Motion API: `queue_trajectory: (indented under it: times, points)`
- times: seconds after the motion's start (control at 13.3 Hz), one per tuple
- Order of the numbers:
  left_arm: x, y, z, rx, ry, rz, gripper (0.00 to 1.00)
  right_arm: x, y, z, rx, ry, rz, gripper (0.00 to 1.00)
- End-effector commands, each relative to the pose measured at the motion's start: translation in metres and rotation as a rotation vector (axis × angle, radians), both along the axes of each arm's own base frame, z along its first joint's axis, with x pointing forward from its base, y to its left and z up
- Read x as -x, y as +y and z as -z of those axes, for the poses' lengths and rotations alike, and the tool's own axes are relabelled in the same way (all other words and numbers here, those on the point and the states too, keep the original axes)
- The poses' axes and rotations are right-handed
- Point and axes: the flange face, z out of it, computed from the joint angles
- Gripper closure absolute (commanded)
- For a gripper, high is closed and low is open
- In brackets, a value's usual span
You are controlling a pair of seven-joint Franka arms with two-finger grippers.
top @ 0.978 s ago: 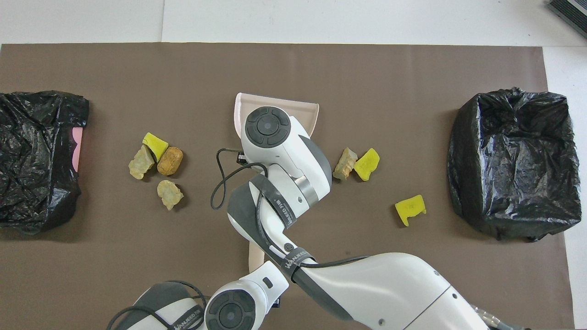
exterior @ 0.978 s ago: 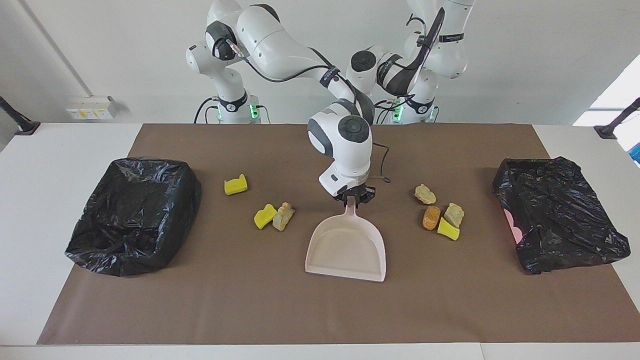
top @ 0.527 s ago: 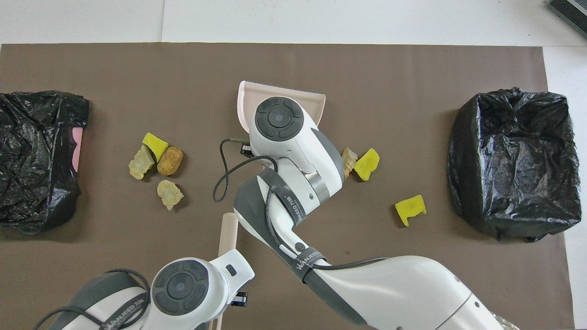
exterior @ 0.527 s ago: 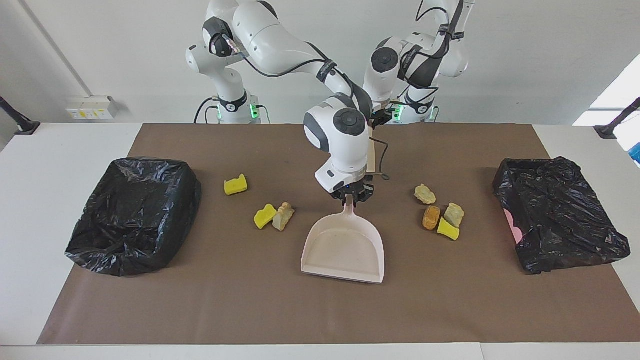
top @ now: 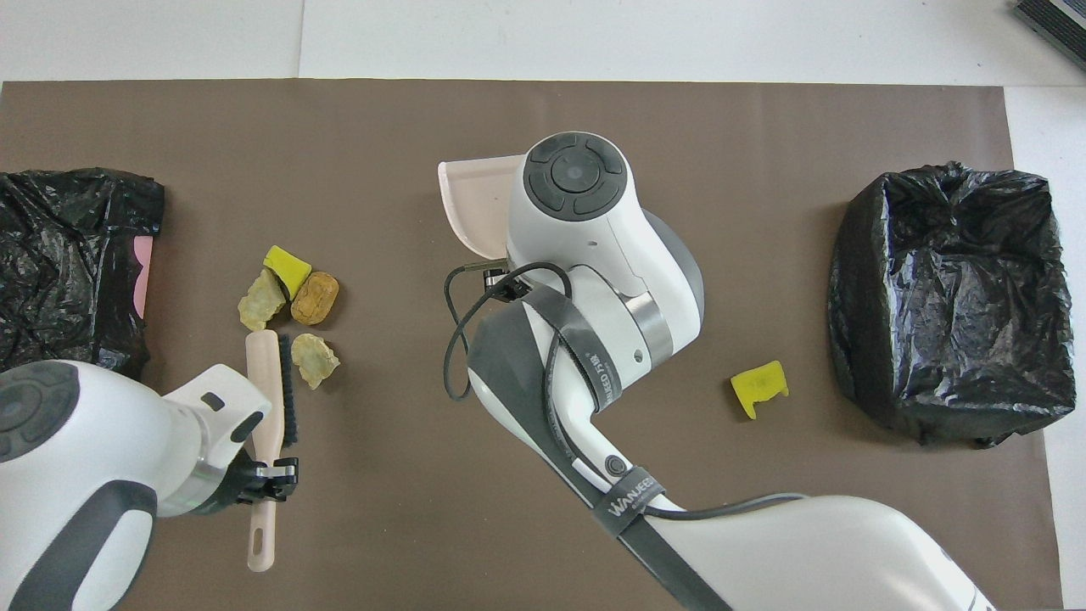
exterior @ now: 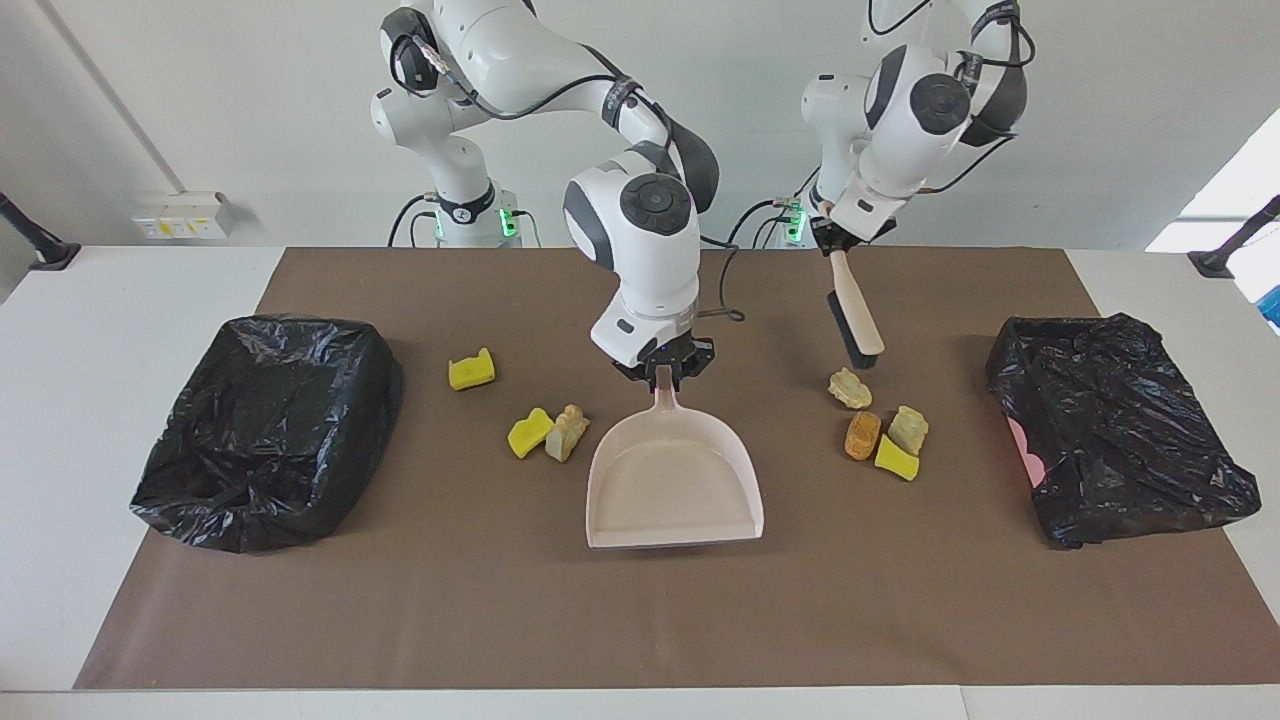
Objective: Sweep and dump trash in bin
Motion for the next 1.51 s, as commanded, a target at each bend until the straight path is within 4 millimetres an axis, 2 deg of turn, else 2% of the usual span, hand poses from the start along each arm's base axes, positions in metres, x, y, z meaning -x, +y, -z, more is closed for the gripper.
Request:
queue_trajectory:
  times: [0.0, 0.08, 0.23, 0.38, 0.45, 0.6, 0.75, 0.83, 0.9, 1.2, 1.43]
  points:
    - [-0.049, 0.045, -0.003, -0.027, -0.022, -0.016, 1.0, 0.012, -0.008, -0.004, 0.013, 0.038, -0.2, 1.0]
    - [-0.06, 0.068, -0.006, -0.027, -0.041, -0.01, 1.0, 0.015, -0.01, -0.004, 0.019, 0.051, -0.288, 1.0]
    - [-0.078, 0.102, 0.008, -0.061, -0.044, 0.018, 1.0, 0.021, -0.016, 0.001, 0.016, 0.069, -0.504, 1.0]
    - [-0.102, 0.11, 0.054, -0.114, -0.027, 0.046, 1.0, 0.027, -0.024, 0.008, 0.048, 0.077, -0.692, 1.0]
    - [-0.111, 0.11, 0.065, -0.112, -0.046, 0.048, 1.0, 0.028, -0.028, 0.007, 0.058, 0.072, -0.798, 1.0]
    - [-0.11, 0.11, 0.071, -0.111, -0.056, 0.049, 1.0, 0.028, -0.047, 0.016, 0.063, 0.106, -1.033, 1.0]
    - [-0.117, 0.093, 0.092, -0.113, -0.071, 0.027, 1.0, 0.029, -0.057, 0.02, 0.096, 0.149, -1.193, 1.0]
    - [-0.118, 0.079, 0.1, -0.115, -0.08, 0.031, 1.0, 0.031, -0.062, 0.02, 0.099, 0.168, -1.211, 1.0]
    - [-0.119, 0.075, 0.107, -0.114, -0.087, 0.024, 1.0, 0.033, -0.065, 0.028, 0.095, 0.172, -1.229, 1.0]
    - [-0.114, 0.025, 0.11, -0.081, -0.112, 0.05, 1.0, 0.035, -0.057, 0.054, 0.135, 0.133, -1.289, 1.0]
    - [-0.106, -0.014, 0.109, -0.042, -0.109, 0.068, 1.0, 0.036, -0.046, 0.061, 0.182, 0.102, -1.45, 1.0]
